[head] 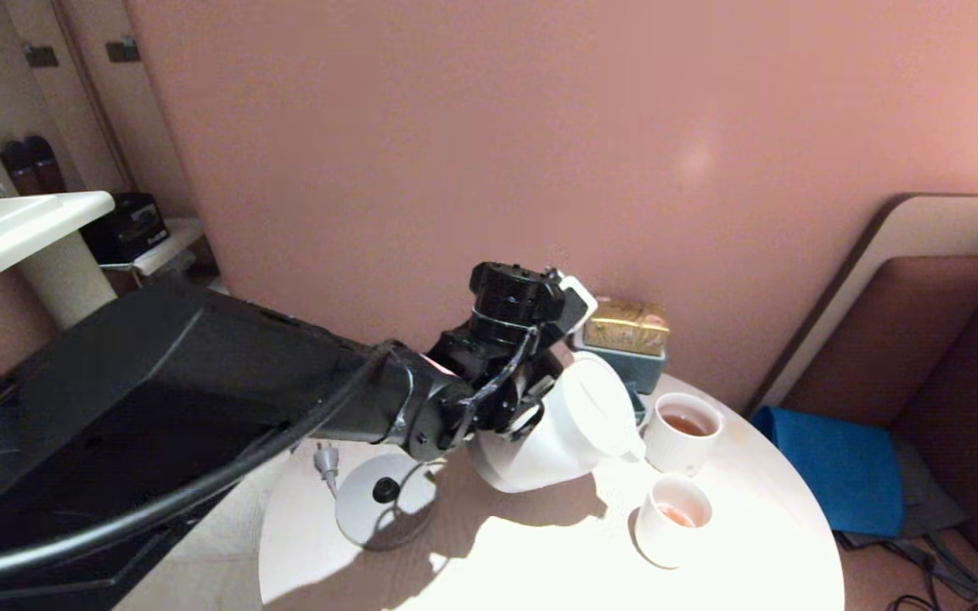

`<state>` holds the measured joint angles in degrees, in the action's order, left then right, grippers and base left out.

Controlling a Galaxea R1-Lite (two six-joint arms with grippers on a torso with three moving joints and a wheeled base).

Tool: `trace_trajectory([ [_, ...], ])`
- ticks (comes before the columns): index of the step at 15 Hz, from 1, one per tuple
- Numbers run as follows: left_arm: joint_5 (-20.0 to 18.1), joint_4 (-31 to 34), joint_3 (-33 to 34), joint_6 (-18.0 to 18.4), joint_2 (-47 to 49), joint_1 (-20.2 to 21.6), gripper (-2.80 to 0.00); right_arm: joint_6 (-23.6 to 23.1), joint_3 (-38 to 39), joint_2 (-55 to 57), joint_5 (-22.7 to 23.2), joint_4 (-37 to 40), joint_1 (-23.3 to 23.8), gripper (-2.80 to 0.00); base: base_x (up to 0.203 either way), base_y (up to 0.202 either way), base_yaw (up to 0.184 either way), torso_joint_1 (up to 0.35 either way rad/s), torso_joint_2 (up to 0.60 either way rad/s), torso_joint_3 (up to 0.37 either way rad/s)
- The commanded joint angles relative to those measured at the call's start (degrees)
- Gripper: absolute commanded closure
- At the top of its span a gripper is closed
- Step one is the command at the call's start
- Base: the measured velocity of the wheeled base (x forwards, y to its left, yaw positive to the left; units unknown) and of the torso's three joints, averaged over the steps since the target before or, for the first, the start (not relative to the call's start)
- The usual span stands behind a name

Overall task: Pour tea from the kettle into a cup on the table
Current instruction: Put down the kettle on the table

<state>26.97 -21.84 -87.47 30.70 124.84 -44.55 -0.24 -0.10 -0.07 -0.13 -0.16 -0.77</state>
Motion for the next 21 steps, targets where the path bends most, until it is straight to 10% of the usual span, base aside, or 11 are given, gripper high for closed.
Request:
trace_trajectory([
  [1, -0.2, -0.1, 4.2, -5.2, -4.4, 2.2, 0.0, 0.0, 0.0, 0.1, 0.0, 0.0, 0.0, -2.8, 0.0, 0.0, 0.0, 0.0, 0.0, 0.0],
  [10, -5.6, -0.4, 12.7, -35.5, -11.2, 8.3, 0.0, 0.0, 0.0, 0.1, 0.0, 0.0, 0.0, -2.8, 0.0, 0.0, 0.0, 0.0, 0.0, 0.0],
  [17, -8.0, -0.8, 23.2, -42.4, -17.9, 20.4, 0.0, 0.0, 0.0, 0.1, 0.0, 0.0, 0.0, -2.8, 0.0, 0.0, 0.0, 0.0, 0.0, 0.0],
  [21, -8.1, -17.4, 37.1, -42.0, -20.3, 24.5, 0.0, 0.0, 0.0, 0.1, 0.0, 0.0, 0.0, -2.8, 0.0, 0.0, 0.0, 0.0, 0.0, 0.0],
])
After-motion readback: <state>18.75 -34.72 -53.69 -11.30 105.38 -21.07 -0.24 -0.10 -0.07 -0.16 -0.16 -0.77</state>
